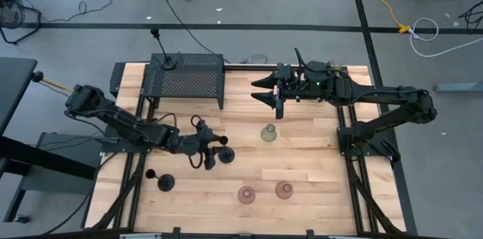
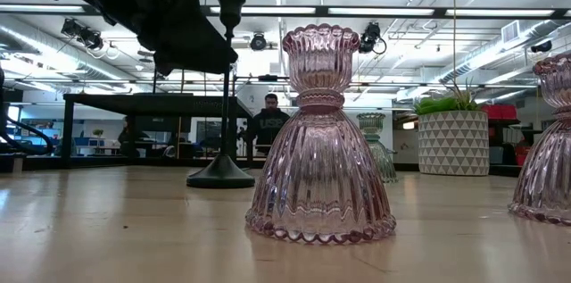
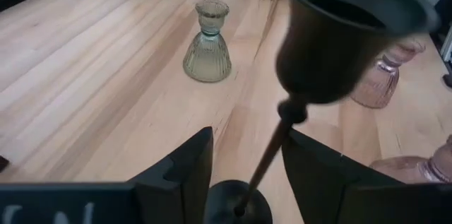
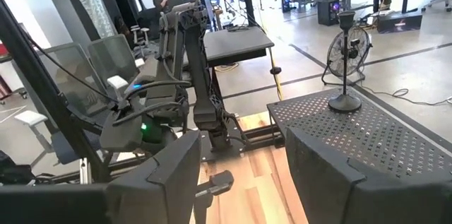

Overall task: Pick & Place candle stick holders
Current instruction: Put the right black candle holder on the shelf aligned with the other black candle holder

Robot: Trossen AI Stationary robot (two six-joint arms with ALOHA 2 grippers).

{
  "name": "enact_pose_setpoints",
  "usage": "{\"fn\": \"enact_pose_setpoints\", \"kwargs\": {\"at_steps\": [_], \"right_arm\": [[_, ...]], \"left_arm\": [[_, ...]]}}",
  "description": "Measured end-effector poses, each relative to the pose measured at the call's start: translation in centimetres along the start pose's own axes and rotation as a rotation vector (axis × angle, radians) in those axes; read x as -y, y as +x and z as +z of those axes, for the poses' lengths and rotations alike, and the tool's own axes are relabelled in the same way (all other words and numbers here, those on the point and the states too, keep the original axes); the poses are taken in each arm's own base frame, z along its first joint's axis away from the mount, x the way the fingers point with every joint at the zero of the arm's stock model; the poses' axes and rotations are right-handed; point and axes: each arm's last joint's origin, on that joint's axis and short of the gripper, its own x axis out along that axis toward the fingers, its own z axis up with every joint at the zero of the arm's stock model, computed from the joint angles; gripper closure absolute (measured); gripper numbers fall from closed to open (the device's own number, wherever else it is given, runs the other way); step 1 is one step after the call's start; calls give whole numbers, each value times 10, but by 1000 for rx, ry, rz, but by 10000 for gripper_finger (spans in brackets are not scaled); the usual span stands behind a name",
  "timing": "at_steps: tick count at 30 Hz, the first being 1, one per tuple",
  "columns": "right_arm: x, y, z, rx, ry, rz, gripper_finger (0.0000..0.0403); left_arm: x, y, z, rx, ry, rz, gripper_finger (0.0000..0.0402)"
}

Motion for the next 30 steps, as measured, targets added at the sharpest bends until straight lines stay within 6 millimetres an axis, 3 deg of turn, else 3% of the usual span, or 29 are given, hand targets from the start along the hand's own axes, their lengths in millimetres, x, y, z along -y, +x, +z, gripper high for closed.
{"fn": "enact_pose_setpoints", "kwargs": {"at_steps": [14,20,30], "right_arm": [[0,0,0,4,-1,0,195],[0,0,0,4,-1,0,195],[0,0,0,4,-1,0,195]], "left_arm": [[-2,3,2,-41,-10,-84,388],[-3,3,2,-37,-14,-72,376],[-4,3,3,-29,-16,-55,390]]}}
